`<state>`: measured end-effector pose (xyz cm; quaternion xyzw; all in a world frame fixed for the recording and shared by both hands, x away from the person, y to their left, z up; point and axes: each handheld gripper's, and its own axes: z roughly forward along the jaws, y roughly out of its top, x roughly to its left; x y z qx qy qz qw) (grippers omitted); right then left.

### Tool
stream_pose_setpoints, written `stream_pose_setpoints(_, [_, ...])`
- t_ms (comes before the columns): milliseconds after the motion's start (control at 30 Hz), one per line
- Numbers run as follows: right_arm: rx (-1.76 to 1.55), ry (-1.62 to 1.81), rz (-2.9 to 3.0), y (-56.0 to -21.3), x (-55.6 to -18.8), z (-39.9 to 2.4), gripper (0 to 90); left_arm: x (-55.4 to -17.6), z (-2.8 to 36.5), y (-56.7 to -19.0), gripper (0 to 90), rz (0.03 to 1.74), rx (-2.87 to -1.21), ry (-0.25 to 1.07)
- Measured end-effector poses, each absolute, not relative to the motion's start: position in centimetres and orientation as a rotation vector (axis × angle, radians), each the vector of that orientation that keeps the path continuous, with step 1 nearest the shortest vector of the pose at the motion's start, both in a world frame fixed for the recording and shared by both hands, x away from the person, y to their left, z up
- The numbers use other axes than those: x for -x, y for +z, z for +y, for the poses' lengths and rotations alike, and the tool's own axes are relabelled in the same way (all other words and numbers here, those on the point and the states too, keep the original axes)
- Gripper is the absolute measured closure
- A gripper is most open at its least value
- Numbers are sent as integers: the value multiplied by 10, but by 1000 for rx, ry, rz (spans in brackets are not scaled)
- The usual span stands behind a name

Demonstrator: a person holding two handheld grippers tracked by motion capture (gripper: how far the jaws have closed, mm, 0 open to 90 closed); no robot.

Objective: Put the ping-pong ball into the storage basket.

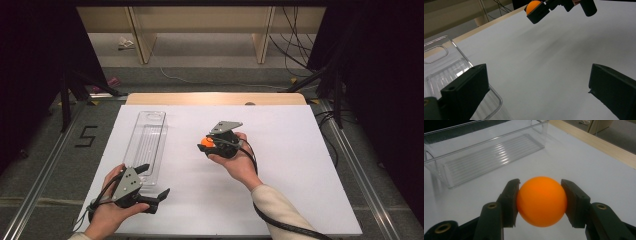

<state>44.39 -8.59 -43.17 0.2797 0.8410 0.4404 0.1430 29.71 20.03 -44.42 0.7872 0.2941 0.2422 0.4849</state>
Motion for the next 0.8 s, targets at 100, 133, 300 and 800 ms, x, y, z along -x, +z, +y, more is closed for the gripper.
stream_pose_setpoints(100, [-807, 1271, 2428, -432, -444, -85, 514, -297, 200, -444, 23, 718, -1915, 591])
stream_pose_setpoints(133, [-810, 1271, 2429, -432, -444, -85, 515, -297, 200, -444, 23, 718, -1915, 591])
stream_pose_setpoints(300, [-806, 1276, 2428, -432, -444, -84, 515, -298, 200, -444, 23, 719, -1914, 589])
stream_pose_setpoints(800, [-806, 1279, 2429, -431, -443, -80, 514, -297, 201, -444, 24, 719, -1913, 589])
